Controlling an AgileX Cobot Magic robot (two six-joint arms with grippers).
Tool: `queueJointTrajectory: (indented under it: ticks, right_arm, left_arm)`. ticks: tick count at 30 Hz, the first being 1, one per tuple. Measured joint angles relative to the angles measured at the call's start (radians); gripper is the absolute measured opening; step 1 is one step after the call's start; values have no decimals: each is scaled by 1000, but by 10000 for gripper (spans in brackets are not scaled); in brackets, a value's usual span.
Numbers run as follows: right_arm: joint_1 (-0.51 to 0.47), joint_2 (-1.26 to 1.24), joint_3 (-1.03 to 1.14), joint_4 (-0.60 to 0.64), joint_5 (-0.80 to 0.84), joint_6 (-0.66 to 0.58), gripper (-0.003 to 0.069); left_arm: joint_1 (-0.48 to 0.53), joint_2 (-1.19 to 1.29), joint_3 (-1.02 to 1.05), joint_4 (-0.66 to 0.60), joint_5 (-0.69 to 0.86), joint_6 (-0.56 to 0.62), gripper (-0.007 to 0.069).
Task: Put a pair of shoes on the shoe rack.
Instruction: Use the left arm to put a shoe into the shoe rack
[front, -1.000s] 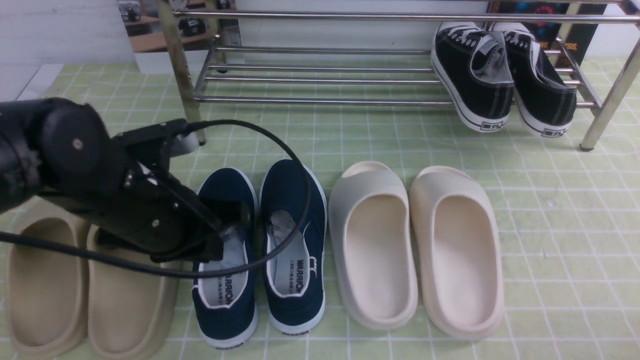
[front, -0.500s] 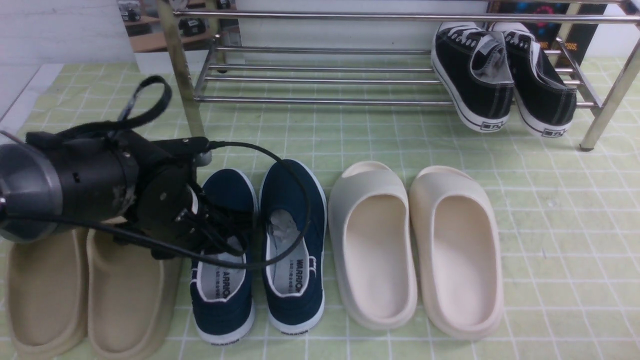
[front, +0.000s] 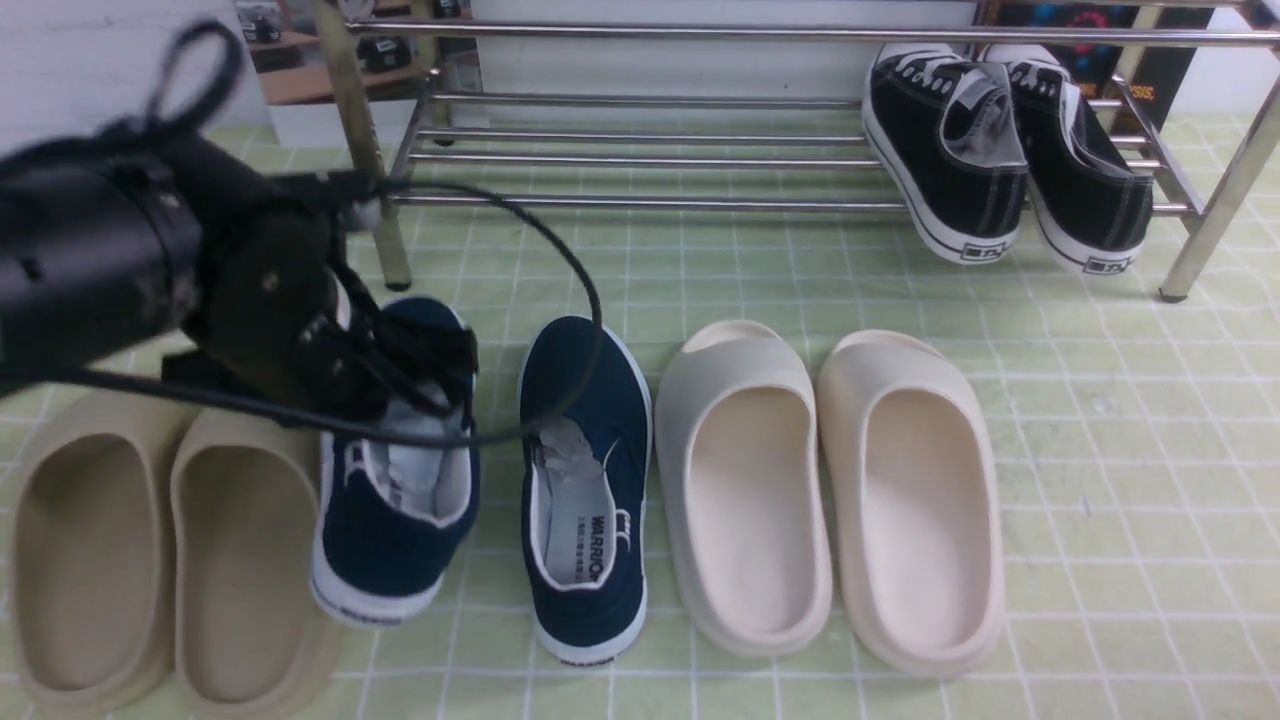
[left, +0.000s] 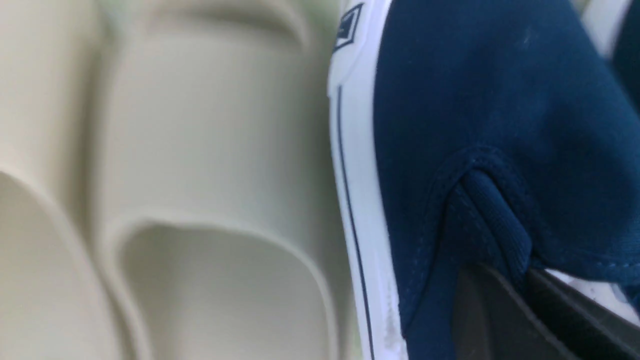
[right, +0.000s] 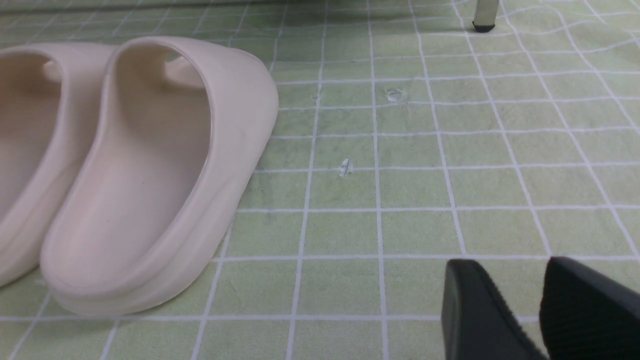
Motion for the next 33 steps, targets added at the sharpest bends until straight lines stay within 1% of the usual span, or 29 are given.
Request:
queueJointTrajectory:
  ticks: [2,4,6,7,8,11,12,13,14,16,17,19,22,26,33]
  right_arm:
    - [0,0,0,0,0,0,239]
    - [0,0,0,0,0,0,239]
    - [0,0,0,0,0,0,239]
    - [0,0,0,0,0,0,239]
    - [0,0,0,0,0,0,239]
    - [0,0,0,0,0,0,239]
    - [0,0,0,0,0,0,239]
    - [0,0,0,0,0,0,239]
    - [0,0,0,0,0,1,239]
    - [0,0,0,0,0,1,239]
    - [0,0,0,0,0,1,239]
    - [0,0,0,0,0,1,239]
    - [0,0,0,0,0,1,239]
    - [0,0,0,0,0,1,239]
    - [0,0,0,0,0,1,239]
  left_arm:
    - [1,-4,-72,-14,12,51,18]
    - [1,7,-108,-25,11,78,18]
    - [1,71,-207,-58,15,144,18]
    - [1,85,-224,-62,16,153,18]
    - [1,149,-293,-72,24,183,18]
    - [1,280,-440,-76,38,221,18]
    - [1,299,-440,-76,38,223,18]
    - [1,376,-550,-76,40,248,18]
    - [1,413,-595,-76,40,258,18]
    - [1,499,-709,-76,43,267,18]
    - [1,507,-720,-76,43,267,18]
    - [1,603,-863,-76,53,273,18]
    - [1,681,-968,-72,55,274,18]
    - [9,752,-1044,-55,28,273,18]
    - [59,804,-1052,-53,-60,212,18]
